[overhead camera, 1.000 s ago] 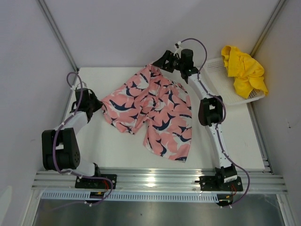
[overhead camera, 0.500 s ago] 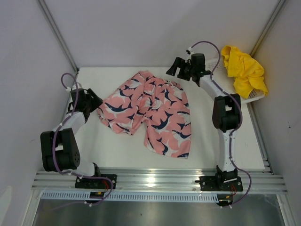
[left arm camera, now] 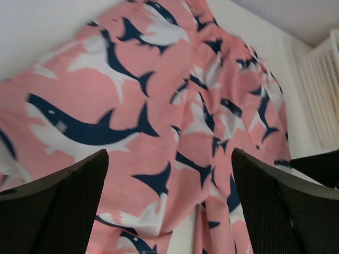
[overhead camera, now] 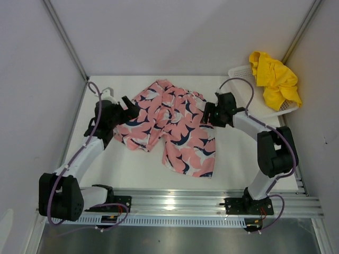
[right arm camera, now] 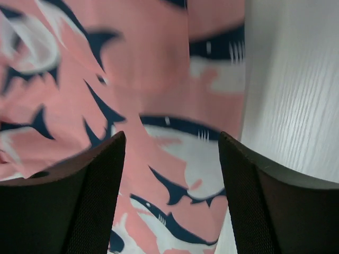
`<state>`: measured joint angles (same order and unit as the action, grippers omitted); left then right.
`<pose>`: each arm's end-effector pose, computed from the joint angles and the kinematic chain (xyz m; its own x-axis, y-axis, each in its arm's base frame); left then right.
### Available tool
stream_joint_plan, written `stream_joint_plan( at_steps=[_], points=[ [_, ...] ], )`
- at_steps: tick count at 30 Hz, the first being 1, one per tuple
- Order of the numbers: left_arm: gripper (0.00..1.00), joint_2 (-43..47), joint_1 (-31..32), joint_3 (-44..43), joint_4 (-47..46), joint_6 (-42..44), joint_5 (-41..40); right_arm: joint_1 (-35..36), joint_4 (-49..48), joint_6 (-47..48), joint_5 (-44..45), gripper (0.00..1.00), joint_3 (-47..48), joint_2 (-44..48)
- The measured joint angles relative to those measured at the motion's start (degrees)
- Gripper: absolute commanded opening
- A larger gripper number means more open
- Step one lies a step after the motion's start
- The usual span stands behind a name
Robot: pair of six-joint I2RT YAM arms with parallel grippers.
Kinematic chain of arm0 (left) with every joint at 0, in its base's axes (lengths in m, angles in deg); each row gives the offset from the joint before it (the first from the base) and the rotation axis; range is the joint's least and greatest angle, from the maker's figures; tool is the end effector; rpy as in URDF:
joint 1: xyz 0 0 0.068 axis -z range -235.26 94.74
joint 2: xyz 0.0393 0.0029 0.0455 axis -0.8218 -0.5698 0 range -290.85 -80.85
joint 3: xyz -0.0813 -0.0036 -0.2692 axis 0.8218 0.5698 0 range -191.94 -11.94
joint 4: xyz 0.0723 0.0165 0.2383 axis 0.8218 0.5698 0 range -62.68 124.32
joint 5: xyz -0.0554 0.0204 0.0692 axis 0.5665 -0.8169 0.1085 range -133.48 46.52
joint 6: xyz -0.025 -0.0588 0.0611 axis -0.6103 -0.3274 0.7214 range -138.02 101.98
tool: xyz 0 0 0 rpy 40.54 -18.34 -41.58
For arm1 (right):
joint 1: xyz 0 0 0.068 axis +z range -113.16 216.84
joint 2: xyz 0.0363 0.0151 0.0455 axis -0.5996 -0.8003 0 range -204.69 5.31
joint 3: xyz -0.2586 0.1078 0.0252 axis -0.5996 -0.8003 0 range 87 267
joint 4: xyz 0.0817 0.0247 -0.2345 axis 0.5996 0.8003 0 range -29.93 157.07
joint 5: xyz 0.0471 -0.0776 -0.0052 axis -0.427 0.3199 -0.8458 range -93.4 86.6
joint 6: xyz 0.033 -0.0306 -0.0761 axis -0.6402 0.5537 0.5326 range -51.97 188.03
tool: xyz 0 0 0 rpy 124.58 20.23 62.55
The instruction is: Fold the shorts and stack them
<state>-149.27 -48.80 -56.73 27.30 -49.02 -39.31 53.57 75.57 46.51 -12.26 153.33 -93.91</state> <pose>0.2937 -0.0390 0.2679 -0.4331 -0.4679 -0.7704 -0.0519 0.8662 -0.4969 0.3720 0.1244 0.1936 -0.8064 0.1361 -0.5755 -0.0931 0.9318 0.3507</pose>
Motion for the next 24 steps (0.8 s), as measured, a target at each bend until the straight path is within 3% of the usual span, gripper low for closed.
stream_joint_plan(
  at_steps=[4,12,16,21,24],
  points=[
    [0.99,1.1,5.9,3.4,-0.7,0.1,0.1,6.7,1.7,-2.1,4.7,0.69,-9.1,5.6],
    [0.99,-1.9,8.6,5.9,-0.8,1.1,1.0,20.4,4.3,-6.9,13.1,0.55,-19.2,16.5],
    [0.99,-5.4,9.1,7.7,-1.5,1.1,2.3,25.6,4.9,-9.2,16.2,0.44,-21.0,17.0],
    [0.99,-10.7,9.1,8.3,-2.1,1.5,3.3,32.6,5.7,-12.1,19.1,0.41,-22.6,15.0],
    [0.99,-14.1,8.8,7.8,-2.1,1.6,4.0,36.4,4.8,-13.2,20.9,0.31,-21.9,12.5]
  ],
)
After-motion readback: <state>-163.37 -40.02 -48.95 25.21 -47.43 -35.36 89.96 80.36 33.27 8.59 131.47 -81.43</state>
